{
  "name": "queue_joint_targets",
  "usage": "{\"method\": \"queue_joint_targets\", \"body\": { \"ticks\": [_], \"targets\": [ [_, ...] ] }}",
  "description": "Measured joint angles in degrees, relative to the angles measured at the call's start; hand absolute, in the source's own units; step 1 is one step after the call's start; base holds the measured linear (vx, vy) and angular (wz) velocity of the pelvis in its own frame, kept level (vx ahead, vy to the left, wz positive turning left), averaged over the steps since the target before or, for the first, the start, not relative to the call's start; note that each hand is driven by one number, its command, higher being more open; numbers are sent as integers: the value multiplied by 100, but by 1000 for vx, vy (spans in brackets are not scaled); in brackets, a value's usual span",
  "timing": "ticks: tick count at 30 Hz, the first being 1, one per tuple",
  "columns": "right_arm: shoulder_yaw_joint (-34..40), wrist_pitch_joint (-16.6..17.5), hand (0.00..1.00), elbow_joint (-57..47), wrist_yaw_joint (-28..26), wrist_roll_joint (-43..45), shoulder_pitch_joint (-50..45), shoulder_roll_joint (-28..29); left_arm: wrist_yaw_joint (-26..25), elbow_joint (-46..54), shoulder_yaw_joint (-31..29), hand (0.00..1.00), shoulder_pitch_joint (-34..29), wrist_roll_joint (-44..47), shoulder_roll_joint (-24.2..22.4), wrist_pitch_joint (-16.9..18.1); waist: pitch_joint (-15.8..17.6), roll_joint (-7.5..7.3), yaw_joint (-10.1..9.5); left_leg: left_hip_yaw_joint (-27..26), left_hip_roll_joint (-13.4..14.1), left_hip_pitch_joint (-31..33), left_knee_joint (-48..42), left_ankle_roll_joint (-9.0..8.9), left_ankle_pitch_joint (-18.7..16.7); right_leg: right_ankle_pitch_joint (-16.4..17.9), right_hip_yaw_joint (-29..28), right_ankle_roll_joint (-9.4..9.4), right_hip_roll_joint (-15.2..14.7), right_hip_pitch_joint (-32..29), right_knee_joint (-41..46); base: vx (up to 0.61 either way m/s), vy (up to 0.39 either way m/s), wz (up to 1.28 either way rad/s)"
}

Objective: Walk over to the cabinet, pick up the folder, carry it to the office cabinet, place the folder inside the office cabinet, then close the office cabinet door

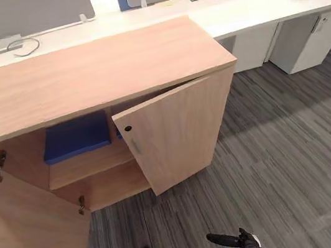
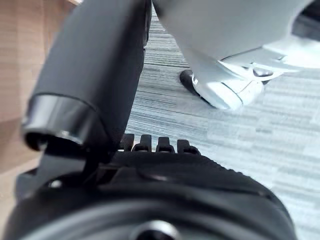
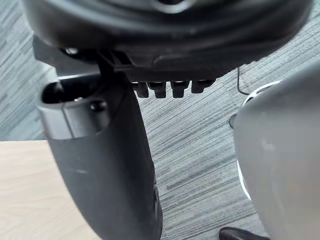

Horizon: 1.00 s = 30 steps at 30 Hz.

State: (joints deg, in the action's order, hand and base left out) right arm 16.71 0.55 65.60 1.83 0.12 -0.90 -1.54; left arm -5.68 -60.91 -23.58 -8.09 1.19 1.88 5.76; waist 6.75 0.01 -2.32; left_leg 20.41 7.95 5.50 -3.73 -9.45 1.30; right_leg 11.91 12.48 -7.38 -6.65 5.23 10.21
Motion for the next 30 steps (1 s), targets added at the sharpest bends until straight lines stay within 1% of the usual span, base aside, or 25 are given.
{"method": "queue_joint_targets", "body": {
  "ticks": [1, 2, 3, 4, 5, 6, 7, 8, 9, 10, 11, 12, 13, 14, 15, 16, 17, 18, 19, 21, 23, 28, 30],
  "targets": [
    [0, 22, 100, 1, -5, 25, -1, 12, -2, 13, -52, 100, -6, 299, -10, -1, 28, -42, -11, -76, -13, 103, -63, 32, 96, 2, 111, 40, 15, 6, -6, -69, -80, 38],
    [11, 22, 100, -1, -1, 70, 2, 30, -2, 45, -67, 100, -5, 410, -8, -2, 46, -70, -2, -211, -23, 185, -112, 59, 179, -3, 218, 52, -2, 11, -5, -91, -47, 72],
    [21, 21, 100, -11, 22, 169, -1, 54, -9, 138, -96, 100, 21, 553, -18, 10, 92, -141, 20, -761, -42, 348, -160, 199, 300, -43, 529, 118, -68, 10, -14, -108, -15, 88],
    [21, 27, 100, -12, 34, 223, 3, 62, 7, 186, -176, 100, 100, 613, -27, 12, 140, -173, 48, -1614, 29, 543, -643, 361, 17, -37, 775, 169, -86, 23, -32, -101, 28, 118],
    [55, 20, 100, -91, 43, 227, -1, 54, -5, 209, -209, 100, 121, 661, -56, 7, 225, -134, 62, -3070, 311, 843, -1952, 606, -692, -33, 1058, 180, -112, 143, 3, -76, 58, 95],
    [87, 21, 100, -110, 46, 227, -2, 55, -9, 209, -194, 100, 107, 669, -59, 6, 236, -113, 53, -3474, 395, 856, -2297, 666, -898, -32, 1143, 180, -134, 190, 11, -42, 77, 79],
    [144, 21, 100, -121, 48, 226, -6, 57, -9, 209, -165, 100, 93, 671, -61, 7, 229, -95, 54, -3761, 437, 854, -2530, 760, -1065, -28, 1233, 178, -165, 208, 29, -23, 137, 55],
    [284, 21, 100, -125, 53, 233, -5, 52, -9, 205, -44, 100, 57, 676, -59, 15, 214, -35, 34, -4209, 481, 868, -2878, 1027, -1381, 46, 1399, 89, -248, 205, 98, -15, 162, 48],
    [328, 28, 100, -138, 52, 233, 3, 36, -8, 196, 46, 100, 39, 681, -51, 17, 201, 59, 29, -4299, 458, 873, -2762, 1124, -1495, 93, 1432, 26, -250, 200, 155, -8, 223, 59],
    [482, 21, 100, -108, 49, 241, 17, 80, 37, 151, 165, 100, 49, 713, 73, 9, 220, -31, -5, -4224, 95, 827, -2420, 1170, -1364, 186, 1411, 1, -400, 145, 196, 19, 203, 84],
    [522, 25, 100, -52, 45, 256, -27, 176, 59, 148, 354, 100, 52, 707, 202, 11, 155, -202, 52, -4116, -374, 633, -1662, 1215, -1032, 197, 1300, 106, -475, 110, 71, 5, 155, 93],
    [605, 2, 100, -20, 44, 280, -23, 181, 55, 142, 428, 100, 54, 709, 219, 16, 141, -214, 65, -4049, -526, 535, -1369, 1247, -884, 146, 1265, 188, -467, 98, -20, -25, 61, 101],
    [677, 0, 100, 7, 29, 282, -6, 131, 67, 93, 536, 100, 68, 707, 217, 18, 119, -165, 73, -3901, -742, 414, -1031, 1347, -698, 82, 1263, 288, -428, 116, -104, -52, 11, 69],
    [694, 1, 100, 8, 38, 284, -8, 111, 68, 72, 606, 100, 62, 705, 213, 10, 97, -118, 80, -3836, -825, 359, -885, 1383, -630, 55, 1265, 311, -444, 137, -129, -58, 65, 73],
    [689, 3, 100, 28, 54, 376, -2, 71, 72, 50, 744, 100, 53, 702, 215, 7, 95, -82, 66, -3736, -1037, 115, -403, 1425, -420, -44, 1267, 288, -496, 207, -202, -24, 77, 50],
    [690, 10, 100, 28, 53, 464, -6, 64, 73, 37, 762, 100, 37, 702, 212, 6, 78, -66, 68, -3674, -1140, -46, -71, 1440, -266, -91, 1273, 275, -525, 240, -212, -7, 72, 41],
    [690, 16, 100, 26, 59, 465, -5, 64, 72, 22, 776, 100, 25, 705, 211, 7, 72, -57, 72, -3631, -1199, -175, 176, 1443, -134, -120, 1279, 274, -539, 282, -241, 31, 29, 35],
    [689, 17, 100, 32, 72, 464, -9, 65, 71, -30, 857, 100, -8, 709, 227, 7, 35, -47, 79, -3526, -1292, -386, 627, 1440, 101, -183, 1306, 219, -524, 346, -322, 54, 21, 40],
    [689, 13, 100, 37, 85, 465, 7, 79, 84, -33, 881, 100, 12, 729, 238, 8, 40, -55, 86, -3410, -1341, -503, 911, 1447, 258, -213, 1363, 171, -495, 415, -379, 50, 7, 40],
    [693, 10, 100, 49, 91, 464, 12, 94, 105, -56, 873, 100, 37, 782, 242, 10, 51, -78, 79, -3341, -1341, -530, 911, 1470, 287, -253, 1423, 112, -463, 484, -392, 22, -25, 26],
    [686, 9, 100, 94, 95, 469, 6, 119, 108, -134, 872, 100, 31, 917, 253, 10, 53, -91, 88, -3270, -1343, -656, 915, 1467, 288, -253, 1456, 112, -434, 639, -402, 18, -41, 16],
    [686, 11, 100, 206, 91, 473, 13, 116, 177, -184, 859, 100, 10, 1439, 235, 41, 56, -93, 109, -3111, -1355, -685, 918, 1437, 280, -248, 1668, 122, -389, 782, -482, 10, -29, 17],
    [691, 11, 100, 272, 87, 523, 26, 103, 247, -242, 697, 100, 3, 1710, 228, 37, 59, -101, 108, -3067, -1364, -685, 919, 1401, 258, -234, 1726, 147, -383, 805, -487, 16, -11, 15]
  ]
}}
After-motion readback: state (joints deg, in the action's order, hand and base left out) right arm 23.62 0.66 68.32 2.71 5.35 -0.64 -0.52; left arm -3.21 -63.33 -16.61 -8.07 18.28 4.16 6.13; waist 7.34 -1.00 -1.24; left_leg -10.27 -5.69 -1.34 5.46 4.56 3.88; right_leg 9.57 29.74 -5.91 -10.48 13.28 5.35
